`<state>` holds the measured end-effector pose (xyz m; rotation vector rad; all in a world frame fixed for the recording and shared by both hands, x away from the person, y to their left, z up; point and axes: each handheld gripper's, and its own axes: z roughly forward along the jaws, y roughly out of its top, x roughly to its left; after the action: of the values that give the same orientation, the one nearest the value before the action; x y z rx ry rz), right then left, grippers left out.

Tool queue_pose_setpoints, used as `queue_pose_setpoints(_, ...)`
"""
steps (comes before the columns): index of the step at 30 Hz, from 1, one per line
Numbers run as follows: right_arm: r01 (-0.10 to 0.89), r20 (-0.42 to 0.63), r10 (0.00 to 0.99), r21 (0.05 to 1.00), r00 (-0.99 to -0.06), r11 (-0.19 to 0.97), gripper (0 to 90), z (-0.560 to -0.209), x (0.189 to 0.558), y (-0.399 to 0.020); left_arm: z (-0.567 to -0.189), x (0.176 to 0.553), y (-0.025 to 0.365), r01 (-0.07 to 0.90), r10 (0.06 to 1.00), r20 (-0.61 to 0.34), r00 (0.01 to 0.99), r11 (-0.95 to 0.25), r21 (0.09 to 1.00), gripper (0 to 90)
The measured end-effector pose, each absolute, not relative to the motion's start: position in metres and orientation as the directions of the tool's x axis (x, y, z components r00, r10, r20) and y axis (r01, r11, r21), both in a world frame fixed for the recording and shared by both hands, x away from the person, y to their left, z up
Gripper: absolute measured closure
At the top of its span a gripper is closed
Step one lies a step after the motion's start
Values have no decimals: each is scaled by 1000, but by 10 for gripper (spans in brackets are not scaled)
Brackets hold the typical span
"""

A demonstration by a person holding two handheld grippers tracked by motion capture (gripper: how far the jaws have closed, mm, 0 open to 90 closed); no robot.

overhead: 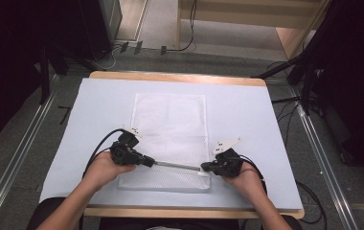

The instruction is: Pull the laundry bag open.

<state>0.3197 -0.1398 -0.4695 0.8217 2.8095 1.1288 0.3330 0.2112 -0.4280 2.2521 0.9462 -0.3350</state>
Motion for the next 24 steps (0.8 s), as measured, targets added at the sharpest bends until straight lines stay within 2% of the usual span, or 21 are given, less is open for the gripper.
queue_pose_setpoints(24,480,202,472,643,-858,597,900,-470,321,-140,-431,331,247,755,592,-470,655,-483,444,880)
